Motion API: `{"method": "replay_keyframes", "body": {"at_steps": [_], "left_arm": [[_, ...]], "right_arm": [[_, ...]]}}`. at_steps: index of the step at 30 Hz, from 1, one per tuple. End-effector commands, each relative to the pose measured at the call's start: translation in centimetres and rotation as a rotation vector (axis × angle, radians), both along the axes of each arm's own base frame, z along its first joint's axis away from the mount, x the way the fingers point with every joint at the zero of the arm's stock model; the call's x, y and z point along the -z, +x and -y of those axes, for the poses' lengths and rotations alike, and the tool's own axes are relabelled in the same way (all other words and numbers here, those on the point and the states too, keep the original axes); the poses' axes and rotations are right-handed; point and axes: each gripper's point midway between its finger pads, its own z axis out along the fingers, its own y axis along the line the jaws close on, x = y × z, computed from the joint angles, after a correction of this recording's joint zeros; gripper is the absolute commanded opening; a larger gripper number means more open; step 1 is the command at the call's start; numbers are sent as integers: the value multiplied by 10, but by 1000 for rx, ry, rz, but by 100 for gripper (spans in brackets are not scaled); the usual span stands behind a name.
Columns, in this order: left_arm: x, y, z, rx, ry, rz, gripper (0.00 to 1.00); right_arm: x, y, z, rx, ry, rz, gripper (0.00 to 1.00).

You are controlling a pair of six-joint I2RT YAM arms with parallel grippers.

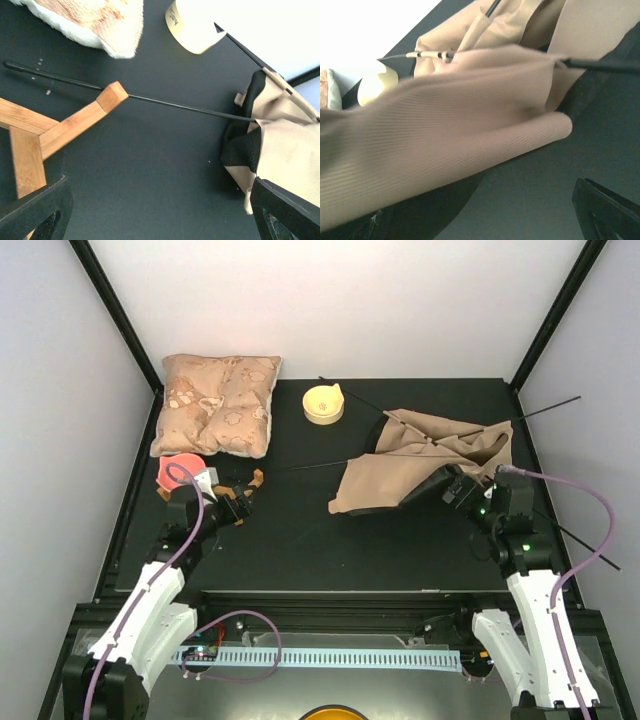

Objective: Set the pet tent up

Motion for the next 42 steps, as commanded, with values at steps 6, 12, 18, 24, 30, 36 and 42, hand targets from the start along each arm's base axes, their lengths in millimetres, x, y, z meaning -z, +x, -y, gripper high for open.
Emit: {"method": "replay_keyframes", "body": {"at_steps": [6,12,18,24,30,36,42], "left_arm": [[-3,2,26,142,-71,-31,99],[1,4,36,207,-83,-38,99],[-13,5,61,358,-121,15,99],[-16,0,98,505,-97,16,99],[-19,-5,122,581,5,34,99],[-25,9,108,524,196,66,99],[-44,28,123,536,385,254,99]], "right_arm": [[-89,1,48,152,-272,-9,100],[-143,-1,57,164,-343,55,100],[-176,11,27,-21,-323,134,100],[-130,45,-46,-403,-141,124,100],[-54,69,-98,-588,-161,-51,100],[4,79,-119,-458,-104,-181,99],[34,73,-81,-200,-174,-297,87]]}}
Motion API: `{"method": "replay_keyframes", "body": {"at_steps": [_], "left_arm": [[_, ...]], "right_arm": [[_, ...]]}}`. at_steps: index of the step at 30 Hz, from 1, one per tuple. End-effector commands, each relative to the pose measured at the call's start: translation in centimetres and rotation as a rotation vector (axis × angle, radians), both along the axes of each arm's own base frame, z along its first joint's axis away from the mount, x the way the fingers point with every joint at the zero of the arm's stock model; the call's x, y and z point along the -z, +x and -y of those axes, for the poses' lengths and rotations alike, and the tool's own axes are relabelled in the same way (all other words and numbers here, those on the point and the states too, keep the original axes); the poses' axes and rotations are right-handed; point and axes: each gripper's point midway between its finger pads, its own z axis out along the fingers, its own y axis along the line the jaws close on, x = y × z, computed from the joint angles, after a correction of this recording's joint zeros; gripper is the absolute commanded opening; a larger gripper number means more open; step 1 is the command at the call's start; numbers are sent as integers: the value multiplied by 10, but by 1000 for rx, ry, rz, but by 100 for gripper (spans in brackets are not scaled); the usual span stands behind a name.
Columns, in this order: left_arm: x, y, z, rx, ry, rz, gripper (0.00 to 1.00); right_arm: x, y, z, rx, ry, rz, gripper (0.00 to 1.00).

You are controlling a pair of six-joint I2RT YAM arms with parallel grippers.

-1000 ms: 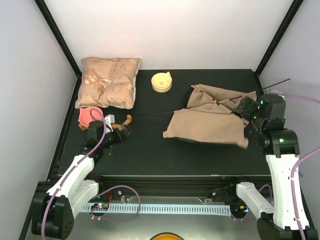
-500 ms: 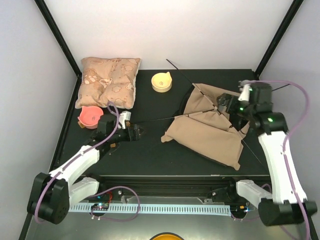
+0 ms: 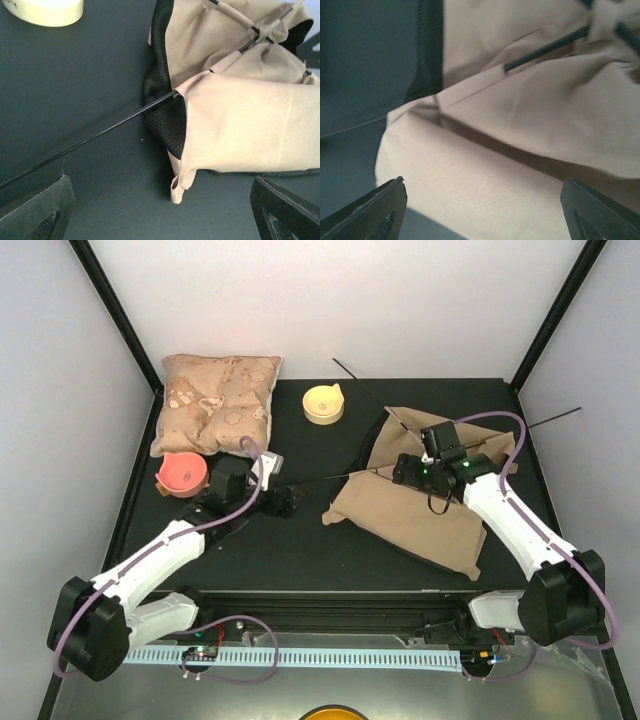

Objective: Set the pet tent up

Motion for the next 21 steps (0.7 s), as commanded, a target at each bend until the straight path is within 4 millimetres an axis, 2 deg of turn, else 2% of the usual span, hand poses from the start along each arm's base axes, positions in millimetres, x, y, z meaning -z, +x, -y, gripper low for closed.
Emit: {"method": "replay_keyframes", "body": {"at_steps": [1,2,5,7,8,11,16,21], "left_arm": [[-22,24,8,12,108,183,99],[-25,27,15,37,108,196,98],[-25,36,38,153,125,201,86],[-11,46,52,215,165,150,78],[4,51,57,240,196,103,72],[25,63,70,311,274,54,63],[61,77,72,365,411,-39,57],[93,78,70,418,473,-89,56]], "right_arm": [[-2,8,30,197,-72,46,87],[-3,7,32,190,-84,56,87],[-4,1,38,171,-126,60,87],[-3,-6,40,148,-140,51,87],[-3,-10,36,113,-131,52,87],[-5,-22,24,20,-63,83,91],[-17,-40,19,-9,22,156,95],[-29,-50,17,-35,62,203,99]]}}
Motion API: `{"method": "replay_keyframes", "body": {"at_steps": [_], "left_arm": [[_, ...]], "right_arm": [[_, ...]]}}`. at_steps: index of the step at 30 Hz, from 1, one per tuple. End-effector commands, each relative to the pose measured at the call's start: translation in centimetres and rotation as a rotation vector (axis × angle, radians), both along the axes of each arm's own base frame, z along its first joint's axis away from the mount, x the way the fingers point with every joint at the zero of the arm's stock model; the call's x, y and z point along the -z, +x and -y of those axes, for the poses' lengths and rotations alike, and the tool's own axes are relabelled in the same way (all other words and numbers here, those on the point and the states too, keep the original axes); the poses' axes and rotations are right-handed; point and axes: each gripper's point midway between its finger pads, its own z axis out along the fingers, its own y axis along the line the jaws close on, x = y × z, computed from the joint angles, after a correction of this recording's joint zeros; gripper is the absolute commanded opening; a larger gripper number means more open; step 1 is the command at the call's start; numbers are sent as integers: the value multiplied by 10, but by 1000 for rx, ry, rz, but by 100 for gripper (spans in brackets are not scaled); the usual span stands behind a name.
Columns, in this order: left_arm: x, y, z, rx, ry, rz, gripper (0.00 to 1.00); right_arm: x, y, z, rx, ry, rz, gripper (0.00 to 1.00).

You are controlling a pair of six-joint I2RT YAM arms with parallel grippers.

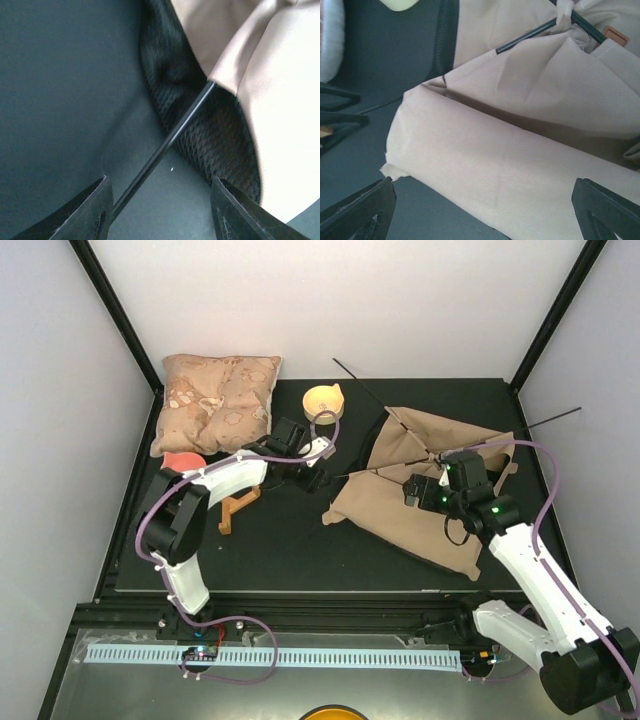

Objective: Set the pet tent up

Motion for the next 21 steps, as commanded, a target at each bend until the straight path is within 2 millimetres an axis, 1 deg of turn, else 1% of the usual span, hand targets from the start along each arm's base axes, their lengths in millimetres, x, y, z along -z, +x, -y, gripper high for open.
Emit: {"method": "replay_keyframes", "body": {"at_steps": [1,2,5,7,11,15,16,17,18,19,21], "left_arm": [[21,-4,-5,65,92,-28,56],[27,-3,-5,65,102,-32,56],[35,5,-5,49,134,-53,55],[37,5,-2,55,131,-77,54],[34,0,4,82,132,-97,47],[38,5,-2,63,199,-43,46],[38,6,-2,62,203,-45,40],[36,5,0,63,202,-44,30],[33,6,0,65,200,-33,23],[32,6,0,65,203,-19,19],[28,8,0,57,219,13,18]], "right_arm": [[-15,-2,-10,-56,50,57,100],[-16,-3,-11,-62,51,59,100],[-20,-3,-12,-72,56,62,100],[-23,-4,-14,-87,58,65,100],[-25,-4,-11,-74,48,72,100],[-24,-5,-11,-70,59,75,100],[-24,-5,-11,-67,62,75,100],[-24,-5,-11,-66,66,75,100],[-24,-5,-12,-70,69,73,100],[-24,-6,-13,-75,70,73,100],[-23,-6,-11,-72,62,72,100]]}}
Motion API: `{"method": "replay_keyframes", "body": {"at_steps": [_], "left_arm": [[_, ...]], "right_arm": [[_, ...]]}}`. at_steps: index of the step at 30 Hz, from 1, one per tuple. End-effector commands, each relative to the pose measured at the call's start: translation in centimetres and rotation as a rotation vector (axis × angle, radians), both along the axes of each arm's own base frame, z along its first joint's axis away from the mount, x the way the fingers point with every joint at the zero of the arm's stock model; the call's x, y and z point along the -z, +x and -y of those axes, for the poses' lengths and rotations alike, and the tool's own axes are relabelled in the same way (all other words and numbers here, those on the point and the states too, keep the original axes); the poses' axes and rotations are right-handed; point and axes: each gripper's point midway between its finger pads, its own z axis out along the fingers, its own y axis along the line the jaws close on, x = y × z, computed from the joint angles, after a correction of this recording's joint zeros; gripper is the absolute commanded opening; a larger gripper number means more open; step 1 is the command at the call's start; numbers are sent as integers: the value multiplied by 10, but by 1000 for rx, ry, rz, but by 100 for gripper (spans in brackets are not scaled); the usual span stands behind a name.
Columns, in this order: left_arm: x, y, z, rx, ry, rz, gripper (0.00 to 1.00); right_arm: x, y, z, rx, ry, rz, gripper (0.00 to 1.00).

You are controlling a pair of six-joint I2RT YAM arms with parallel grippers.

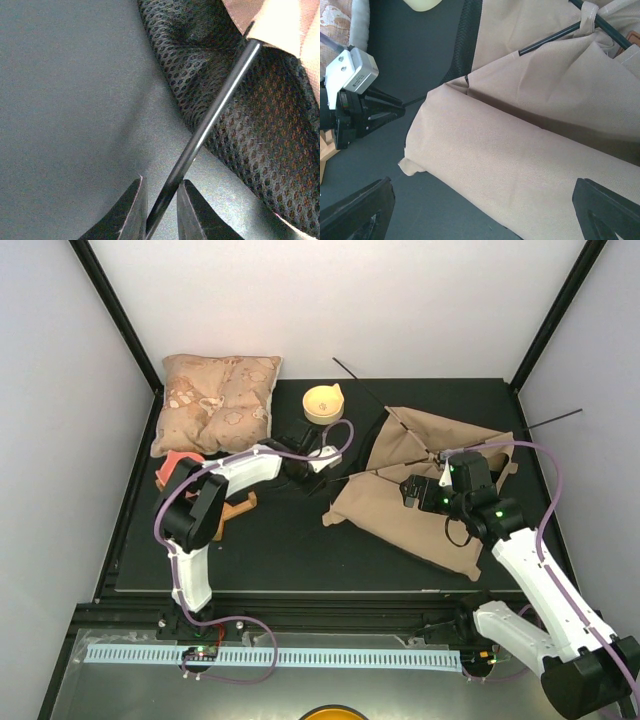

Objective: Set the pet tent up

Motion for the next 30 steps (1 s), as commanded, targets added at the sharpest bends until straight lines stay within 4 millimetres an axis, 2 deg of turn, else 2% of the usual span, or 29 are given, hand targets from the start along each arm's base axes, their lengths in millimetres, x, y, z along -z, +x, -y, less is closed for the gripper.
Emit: {"method": "replay_keyframes", "body": {"at_steps": [1,4,8,10,14,16,19,24,26,30], "left_arm": [[-20,7,2,3,43,93,18],[-29,3,6,21,58,140,17],[-39,-2,15,51,44,186,31],[-37,-1,16,59,65,191,32],[-22,3,16,55,112,159,29],[-21,4,18,61,126,154,26],[-19,7,20,64,129,167,33],[-15,11,22,74,155,154,34],[-11,11,23,76,168,134,31],[-6,10,26,90,195,119,15]], "right_arm": [[-9,0,-1,-5,8,28,100],[-14,0,1,-2,3,38,100],[-17,-2,3,4,2,53,100],[-18,-4,2,-3,10,53,100],[-17,-5,3,-3,10,55,100],[-19,-6,2,-9,9,55,100],[-22,-6,4,-6,2,63,100],[-24,-5,3,-8,7,72,100],[-22,-4,4,-3,1,70,100],[-23,-2,2,-2,7,65,100]]}}
